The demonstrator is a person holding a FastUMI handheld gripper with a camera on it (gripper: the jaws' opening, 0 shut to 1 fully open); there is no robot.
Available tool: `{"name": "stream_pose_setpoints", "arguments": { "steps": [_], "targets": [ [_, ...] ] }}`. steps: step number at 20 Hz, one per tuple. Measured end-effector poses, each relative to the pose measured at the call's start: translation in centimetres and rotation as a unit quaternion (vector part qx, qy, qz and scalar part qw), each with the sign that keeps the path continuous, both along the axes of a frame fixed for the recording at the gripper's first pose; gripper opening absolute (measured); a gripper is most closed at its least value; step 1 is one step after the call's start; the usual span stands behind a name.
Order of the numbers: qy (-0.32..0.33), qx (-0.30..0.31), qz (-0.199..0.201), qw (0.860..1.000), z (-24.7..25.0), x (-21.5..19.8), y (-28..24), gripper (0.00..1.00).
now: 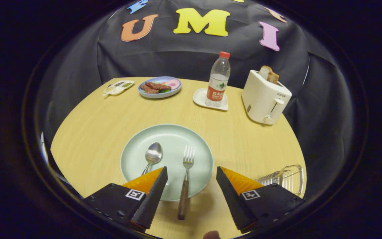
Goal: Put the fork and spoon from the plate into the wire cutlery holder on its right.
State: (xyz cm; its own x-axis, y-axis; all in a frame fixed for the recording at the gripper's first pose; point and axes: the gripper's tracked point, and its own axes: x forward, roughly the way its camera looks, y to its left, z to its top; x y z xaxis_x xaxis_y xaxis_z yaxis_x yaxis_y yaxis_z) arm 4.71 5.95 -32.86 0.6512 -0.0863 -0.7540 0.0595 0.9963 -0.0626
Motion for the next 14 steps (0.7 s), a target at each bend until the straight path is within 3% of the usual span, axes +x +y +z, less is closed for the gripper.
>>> {"name": "stream_pose_setpoints", "arguments": {
  "steps": [2,4,7,10,11,14],
  "targets": [
    [0.017,0.006,0.003,1.0,-1.3,0.3,0.6,0.81],
    [0.033,0.004,0.006,0.999,-2.5,0.1,0.8,0.81],
    [0.054,0.003,-0.011,0.998,-3.9,0.3,0.5,0.59],
    [0.067,0.012,-0.037,0.997,-4.7,0.3,-0.1,0.26],
    [0.073,0.018,-0.043,0.996,-4.4,0.2,-0.2,0.08],
    [0.09,0.032,-0.043,0.995,-4.2,-0.1,-0.3,0.01]
  ]
}}
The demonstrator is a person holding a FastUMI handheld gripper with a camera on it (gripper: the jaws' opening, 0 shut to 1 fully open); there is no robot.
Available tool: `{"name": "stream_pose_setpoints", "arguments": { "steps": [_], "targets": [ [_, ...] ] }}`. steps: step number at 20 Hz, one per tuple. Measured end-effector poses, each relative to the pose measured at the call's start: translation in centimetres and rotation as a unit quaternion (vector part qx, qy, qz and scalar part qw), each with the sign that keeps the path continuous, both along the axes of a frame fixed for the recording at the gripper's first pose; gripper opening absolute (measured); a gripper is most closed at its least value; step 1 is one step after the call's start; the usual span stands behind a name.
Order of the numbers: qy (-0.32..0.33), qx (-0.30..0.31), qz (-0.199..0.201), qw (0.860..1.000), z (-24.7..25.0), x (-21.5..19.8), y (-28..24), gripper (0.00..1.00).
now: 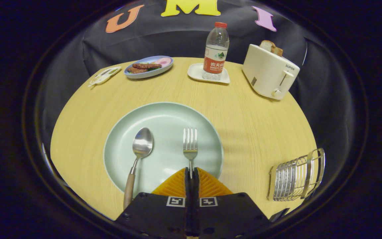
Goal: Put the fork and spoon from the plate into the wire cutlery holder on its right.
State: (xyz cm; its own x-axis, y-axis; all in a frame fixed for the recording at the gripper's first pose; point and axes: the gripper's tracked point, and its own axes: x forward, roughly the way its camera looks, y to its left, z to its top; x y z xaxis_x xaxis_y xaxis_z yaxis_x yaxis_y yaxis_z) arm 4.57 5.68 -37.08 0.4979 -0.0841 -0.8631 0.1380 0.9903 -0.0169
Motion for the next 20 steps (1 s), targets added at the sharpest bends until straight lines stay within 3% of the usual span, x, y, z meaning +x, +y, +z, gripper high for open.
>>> {"name": "stream_pose_setpoints", "arguments": {
  "steps": [9,15,20],
  "targets": [
    [0.016,0.047,0.026,0.998,9.2,-2.0,-0.9,0.01],
    [0.034,0.05,0.002,0.998,17.1,-5.6,-7.3,0.01],
    [0.107,0.059,-0.045,0.991,18.1,-9.8,-13.7,0.01]
  ]
}}
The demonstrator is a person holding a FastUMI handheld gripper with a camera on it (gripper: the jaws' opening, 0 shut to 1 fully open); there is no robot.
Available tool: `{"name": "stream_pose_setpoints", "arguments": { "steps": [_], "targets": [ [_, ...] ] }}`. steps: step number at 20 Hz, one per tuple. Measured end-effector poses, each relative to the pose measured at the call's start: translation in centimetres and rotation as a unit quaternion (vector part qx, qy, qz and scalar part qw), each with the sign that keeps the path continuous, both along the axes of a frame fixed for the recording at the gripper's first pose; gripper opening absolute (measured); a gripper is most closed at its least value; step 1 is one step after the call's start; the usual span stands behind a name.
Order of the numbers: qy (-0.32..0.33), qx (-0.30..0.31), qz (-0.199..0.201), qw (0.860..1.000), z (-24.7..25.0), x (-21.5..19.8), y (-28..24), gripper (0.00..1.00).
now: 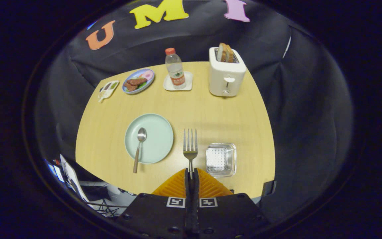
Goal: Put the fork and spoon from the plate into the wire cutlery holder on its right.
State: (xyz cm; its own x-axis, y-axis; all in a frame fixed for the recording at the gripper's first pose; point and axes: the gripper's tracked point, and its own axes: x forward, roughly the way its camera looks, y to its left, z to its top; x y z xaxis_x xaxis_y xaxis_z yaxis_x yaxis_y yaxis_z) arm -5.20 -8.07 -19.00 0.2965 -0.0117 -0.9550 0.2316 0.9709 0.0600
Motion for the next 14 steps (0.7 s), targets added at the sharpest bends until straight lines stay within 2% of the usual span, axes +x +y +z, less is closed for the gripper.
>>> {"name": "stream_pose_setpoints", "arguments": {
  "steps": [2,6,14],
  "targets": [
    [0.027,-0.006,-0.012,1.0,-0.5,-1.2,-1.9,0.01],
    [0.095,0.028,-0.029,0.995,-2.5,-3.0,-2.5,0.01],
    [0.158,0.045,-0.049,0.985,-5.9,-2.6,-4.2,0.01]
  ]
}}
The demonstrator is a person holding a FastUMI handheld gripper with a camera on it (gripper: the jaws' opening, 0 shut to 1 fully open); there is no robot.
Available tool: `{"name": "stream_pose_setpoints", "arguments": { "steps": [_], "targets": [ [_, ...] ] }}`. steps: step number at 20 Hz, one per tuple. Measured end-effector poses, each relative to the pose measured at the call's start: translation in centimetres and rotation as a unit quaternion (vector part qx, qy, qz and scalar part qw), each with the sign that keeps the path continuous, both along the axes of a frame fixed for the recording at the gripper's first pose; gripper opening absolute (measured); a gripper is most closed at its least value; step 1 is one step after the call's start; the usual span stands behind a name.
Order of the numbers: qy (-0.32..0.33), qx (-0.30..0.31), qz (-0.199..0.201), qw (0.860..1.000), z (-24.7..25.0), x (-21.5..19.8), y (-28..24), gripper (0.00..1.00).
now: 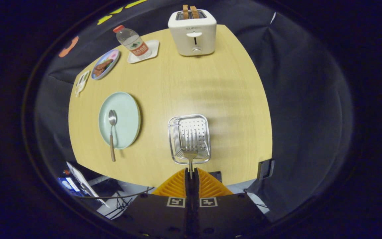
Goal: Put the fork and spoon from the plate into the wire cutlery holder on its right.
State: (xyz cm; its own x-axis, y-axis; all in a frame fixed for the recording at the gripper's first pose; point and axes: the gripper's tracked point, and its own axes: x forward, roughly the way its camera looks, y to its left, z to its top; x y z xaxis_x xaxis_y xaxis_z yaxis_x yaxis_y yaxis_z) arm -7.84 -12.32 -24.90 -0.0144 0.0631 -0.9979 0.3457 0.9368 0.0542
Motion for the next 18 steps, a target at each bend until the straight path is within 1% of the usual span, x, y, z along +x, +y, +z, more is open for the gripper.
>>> {"name": "stream_pose_setpoints", "arguments": {
  "steps": [1,5,6,8,10,11,12,13,16,18],
  "targets": [
    [0.003,0.0,-0.003,1.0,-0.4,0.1,-0.3,0.02],
    [0.009,0.015,-0.029,0.999,-2.0,0.6,-0.6,0.02],
    [0.005,0.021,-0.034,0.999,-2.2,0.9,-0.5,0.07],
    [-0.006,0.023,-0.039,0.999,-2.4,1.4,-0.6,0.1],
    [-0.028,0.012,-0.038,0.999,-2.1,2.0,-0.7,0.24],
    [-0.046,0.0,-0.031,0.998,-1.8,2.3,-0.9,0.4],
    [-0.068,-0.013,-0.022,0.997,-0.9,2.8,-1.0,0.46],
    [-0.096,-0.026,-0.013,0.995,-0.2,3.5,-1.0,0.58],
    [-0.208,-0.047,0.018,0.977,2.7,5.9,0.5,0.93],
    [-0.256,-0.061,0.032,0.964,4.1,6.6,2.3,0.91]
  ]
}}
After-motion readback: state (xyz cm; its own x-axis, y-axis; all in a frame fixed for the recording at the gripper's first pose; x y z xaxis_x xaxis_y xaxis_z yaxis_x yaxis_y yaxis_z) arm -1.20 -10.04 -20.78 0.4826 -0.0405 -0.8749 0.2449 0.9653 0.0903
